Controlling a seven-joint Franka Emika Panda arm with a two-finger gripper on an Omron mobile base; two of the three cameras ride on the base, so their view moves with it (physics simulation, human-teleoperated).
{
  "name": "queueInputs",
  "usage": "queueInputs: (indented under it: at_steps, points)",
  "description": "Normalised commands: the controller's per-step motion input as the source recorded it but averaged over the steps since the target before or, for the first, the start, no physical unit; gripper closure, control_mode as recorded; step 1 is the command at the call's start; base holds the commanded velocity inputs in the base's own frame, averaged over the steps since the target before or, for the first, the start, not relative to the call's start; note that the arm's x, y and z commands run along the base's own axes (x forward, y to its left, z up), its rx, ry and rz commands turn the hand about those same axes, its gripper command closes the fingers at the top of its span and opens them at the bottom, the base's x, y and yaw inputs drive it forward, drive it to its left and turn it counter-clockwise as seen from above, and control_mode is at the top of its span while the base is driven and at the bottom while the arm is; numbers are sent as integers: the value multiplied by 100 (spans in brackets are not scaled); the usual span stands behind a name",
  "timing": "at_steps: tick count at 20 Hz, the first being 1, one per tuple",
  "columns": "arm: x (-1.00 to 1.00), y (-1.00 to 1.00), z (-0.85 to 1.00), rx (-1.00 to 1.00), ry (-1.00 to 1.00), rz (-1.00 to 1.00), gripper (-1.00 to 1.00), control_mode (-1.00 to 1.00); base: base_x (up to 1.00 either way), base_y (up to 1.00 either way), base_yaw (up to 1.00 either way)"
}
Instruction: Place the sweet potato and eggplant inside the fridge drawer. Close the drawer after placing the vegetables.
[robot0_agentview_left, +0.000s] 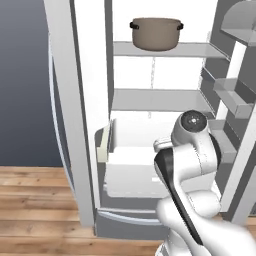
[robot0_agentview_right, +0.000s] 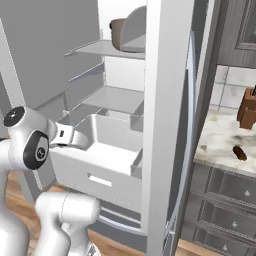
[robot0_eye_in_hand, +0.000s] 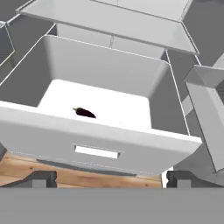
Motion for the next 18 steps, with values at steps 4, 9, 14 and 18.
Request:
queueInputs:
  at_steps: [4,9,14,18]
  points:
    - [0,0,0,0,0,0,-100,100,-100,25,-2]
    - [0,0,0,0,0,0,-100,100,-100,-2,-36]
    - [0,0,0,0,0,0,-100,100,-83,-29,-68]
    - [0,0,0,0,0,0,-100,100,-35,-80,-64]
